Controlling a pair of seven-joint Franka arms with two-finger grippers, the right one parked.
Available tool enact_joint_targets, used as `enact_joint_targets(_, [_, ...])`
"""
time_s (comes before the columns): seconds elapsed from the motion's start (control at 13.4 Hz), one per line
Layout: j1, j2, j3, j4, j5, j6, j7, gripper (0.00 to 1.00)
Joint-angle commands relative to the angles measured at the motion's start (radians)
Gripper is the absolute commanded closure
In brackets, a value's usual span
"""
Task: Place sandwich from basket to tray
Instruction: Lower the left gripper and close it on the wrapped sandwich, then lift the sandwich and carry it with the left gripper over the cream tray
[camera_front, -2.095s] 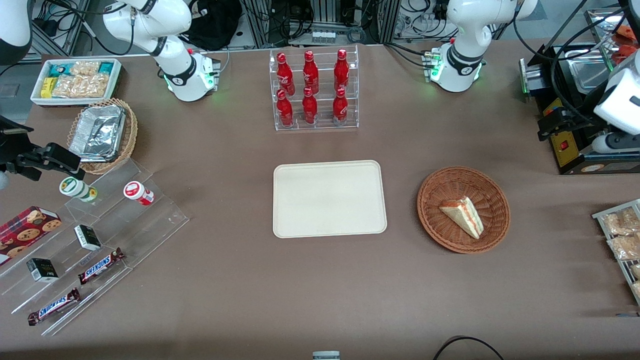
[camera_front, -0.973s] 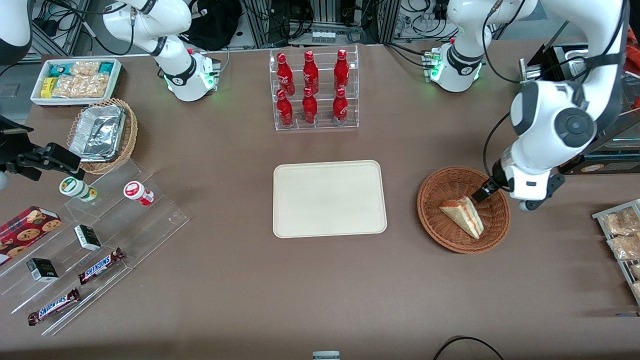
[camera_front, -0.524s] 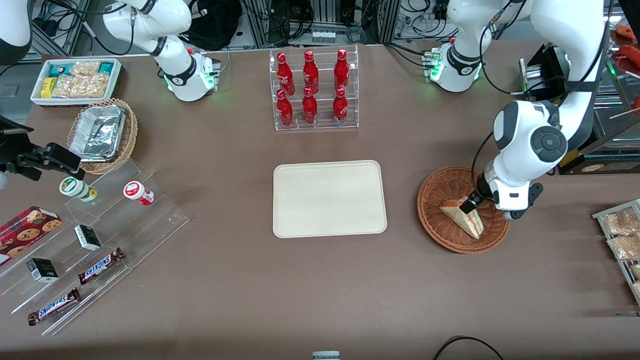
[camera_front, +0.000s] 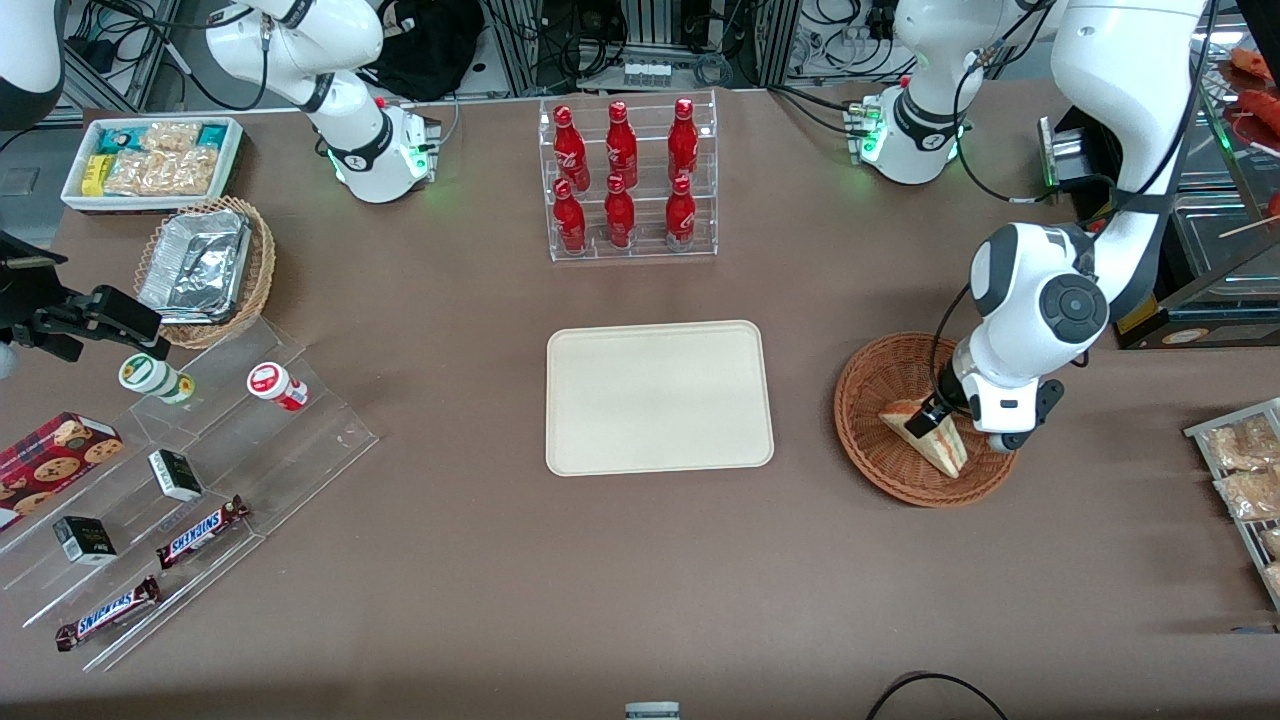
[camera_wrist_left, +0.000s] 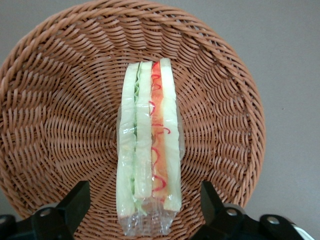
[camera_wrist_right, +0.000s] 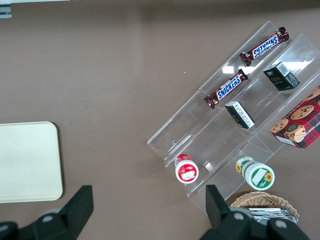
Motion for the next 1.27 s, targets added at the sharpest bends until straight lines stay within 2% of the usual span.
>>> enact_joint_targets(0.0, [0.003, 0.008, -0.005, 0.003, 0.01, 0.019, -0.023, 0.61])
enact_joint_targets(0.07, [0.003, 0.011, -0.005, 0.006, 0.011, 0.019, -0.018, 0.85])
enact_joint_targets(0.15, [0.005, 0.012, -0.005, 0.008, 0.016, 0.019, -0.015, 0.92])
enact_joint_targets(0.22, [0.005, 0.011, -0.004, 0.009, 0.016, 0.019, -0.012, 0.95])
enact_joint_targets(0.45, [0.006, -0.046, -0.002, 0.043, 0.017, -0.071, -0.006, 0.96])
enact_joint_targets(0.75, [0.003, -0.103, -0.022, 0.281, 0.074, -0.503, -0.003, 0.96])
enact_joint_targets(0.97, [0.003, -0.094, -0.141, 0.45, 0.071, -0.682, -0.007, 0.96])
enact_joint_targets(1.2, [0.003, -0.084, -0.316, 0.48, 0.068, -0.719, 0.003, 0.97])
